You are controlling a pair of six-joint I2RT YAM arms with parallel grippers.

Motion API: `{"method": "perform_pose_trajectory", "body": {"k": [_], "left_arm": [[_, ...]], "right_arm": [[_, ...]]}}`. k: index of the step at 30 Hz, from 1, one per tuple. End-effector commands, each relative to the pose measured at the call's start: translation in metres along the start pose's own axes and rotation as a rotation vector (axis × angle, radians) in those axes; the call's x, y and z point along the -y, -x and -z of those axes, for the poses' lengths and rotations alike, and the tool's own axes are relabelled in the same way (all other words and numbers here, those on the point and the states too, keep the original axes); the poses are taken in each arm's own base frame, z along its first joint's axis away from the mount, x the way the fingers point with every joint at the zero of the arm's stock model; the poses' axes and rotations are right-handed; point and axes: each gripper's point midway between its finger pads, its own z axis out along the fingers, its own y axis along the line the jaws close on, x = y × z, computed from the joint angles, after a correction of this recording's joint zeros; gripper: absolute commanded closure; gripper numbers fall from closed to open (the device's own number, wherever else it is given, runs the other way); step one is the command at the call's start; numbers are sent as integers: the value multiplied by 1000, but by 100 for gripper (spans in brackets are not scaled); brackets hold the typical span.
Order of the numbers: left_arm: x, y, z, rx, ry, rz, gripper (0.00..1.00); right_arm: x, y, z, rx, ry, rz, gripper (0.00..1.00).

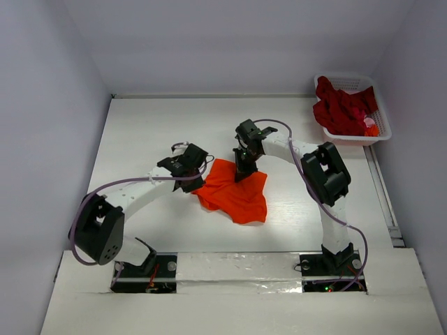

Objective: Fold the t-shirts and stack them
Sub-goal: Smooth out wrinkles on the folded tshirt

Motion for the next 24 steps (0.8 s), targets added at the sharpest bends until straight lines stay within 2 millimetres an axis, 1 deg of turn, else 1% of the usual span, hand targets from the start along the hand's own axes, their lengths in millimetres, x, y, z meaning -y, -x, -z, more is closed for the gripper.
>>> {"method": "perform_pose_trajectory", "body": {"k": [1, 3, 5, 7, 11, 13, 16, 18, 23, 24], "left_arm": [[9, 26, -8, 70, 7, 14, 100], [12, 31, -12, 79, -4, 21, 100], [19, 35, -12, 87, -23, 20, 100], [22, 34, -16, 73, -25, 16, 100], [22, 20, -26, 24, -36, 3, 100], [16, 12, -30, 5, -29, 0, 100], [16, 9, -26, 5, -51, 10, 100], [18, 11, -21, 13, -70, 13, 100], [15, 3, -27, -16, -66, -8, 100], [16, -2, -30, -37, -70, -13, 100]], "right_arm": [[9, 9, 1, 40, -38, 20, 100], [9, 9, 1, 42, -37, 21, 100], [10, 8, 0, 38, -39, 19, 100], [10, 8, 0, 37, -38, 19, 100], [9, 9, 0, 39, -33, 21, 100], [9, 10, 1, 41, -36, 19, 100], [9, 9, 1, 40, -34, 21, 100], [9, 9, 1, 42, -34, 21, 100], [9, 9, 0, 37, -32, 19, 100], [8, 10, 0, 39, -33, 21, 100]]}}
